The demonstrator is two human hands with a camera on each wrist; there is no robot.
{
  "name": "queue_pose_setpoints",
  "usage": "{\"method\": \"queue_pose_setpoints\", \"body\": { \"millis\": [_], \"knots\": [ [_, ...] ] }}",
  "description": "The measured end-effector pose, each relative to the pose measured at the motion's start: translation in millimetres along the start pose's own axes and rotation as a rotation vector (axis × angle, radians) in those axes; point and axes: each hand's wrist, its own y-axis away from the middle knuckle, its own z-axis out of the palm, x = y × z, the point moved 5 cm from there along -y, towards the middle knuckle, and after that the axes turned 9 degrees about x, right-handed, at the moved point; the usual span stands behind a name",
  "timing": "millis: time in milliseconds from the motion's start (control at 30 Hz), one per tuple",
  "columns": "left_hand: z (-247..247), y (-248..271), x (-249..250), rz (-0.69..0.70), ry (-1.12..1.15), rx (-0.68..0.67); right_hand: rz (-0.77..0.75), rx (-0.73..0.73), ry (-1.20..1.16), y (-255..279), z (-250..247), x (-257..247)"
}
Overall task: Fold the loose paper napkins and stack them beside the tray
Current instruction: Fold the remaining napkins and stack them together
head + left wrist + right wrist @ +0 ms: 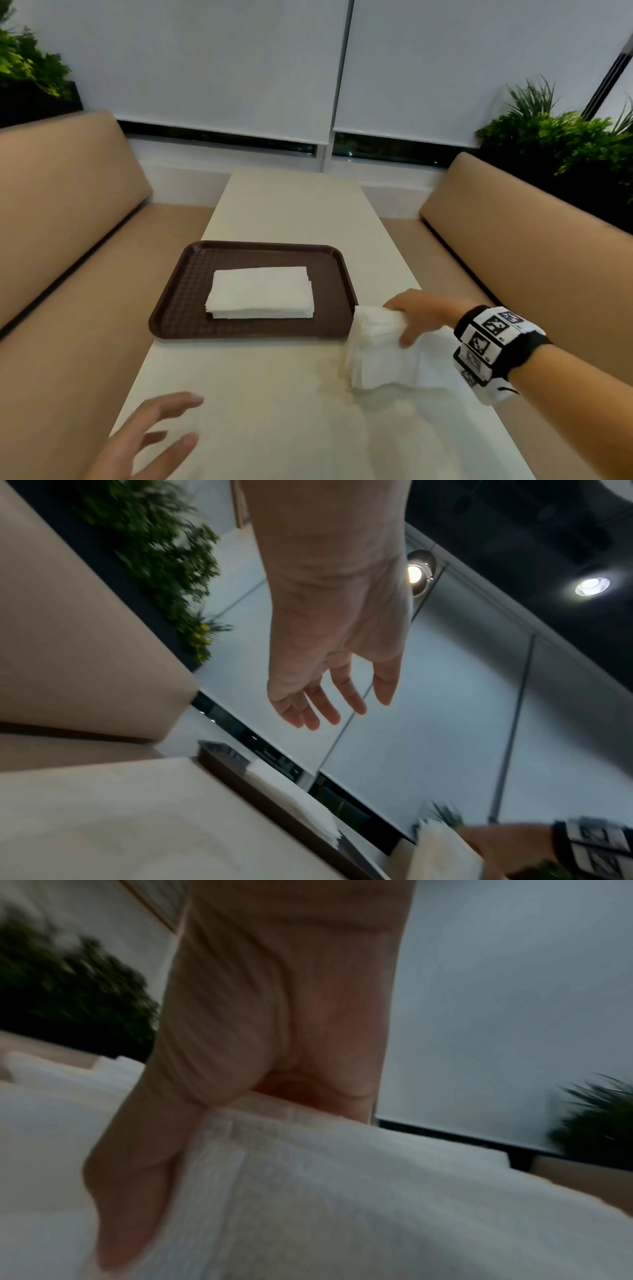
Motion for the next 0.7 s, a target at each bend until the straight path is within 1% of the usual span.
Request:
{"method": "queue_pose_setpoints", "body": {
  "millis": [67, 100, 167, 267, 333, 367, 433, 500, 567, 600, 633, 700],
  "knots": [
    [30, 0, 33, 0.002, 0.093, -0.065, -0.077, 0.034, -0.013, 20, -12, -38],
    [48, -1, 40, -0.012, 0.141, -0.125, -0.112, 0.047, -0.028, 31, -16, -58],
    [77, -6, 51, 0.011, 0.195, -0.192, -0.180, 0.071, -0.059, 51, -18, -94],
    [106, -8, 66, -0.047, 0.212, -0.277, -0.263, 0.078, -0.109, 75, -13, -135],
    [108, -4, 70, -0.030, 0.225, -0.252, -0.294, 0.109, -0.114, 87, -9, -148],
    [107, -3, 69, -0.017, 0.218, -0.222, -0.304, 0.131, -0.124, 92, -6, -151],
    [101, 1, 63, -0.020, 0.206, -0.195, -0.291, 0.139, -0.220, 102, 2, -146],
    [94, 8, 57, -0.043, 0.253, -0.190, -0.233, 0.106, -0.339, 113, 13, -129],
    [85, 16, 48, -0.077, 0.299, -0.181, -0.157, 0.067, -0.407, 124, 27, -105],
    [80, 19, 42, -0.098, 0.318, -0.168, -0.124, 0.074, -0.480, 130, 35, -93],
    [75, 22, 36, -0.115, 0.344, -0.146, -0.092, 0.094, -0.610, 136, 42, -84],
    [68, 26, 24, -0.142, 0.387, -0.100, -0.050, 0.141, -1.005, 147, 62, -74]
  ]
}}
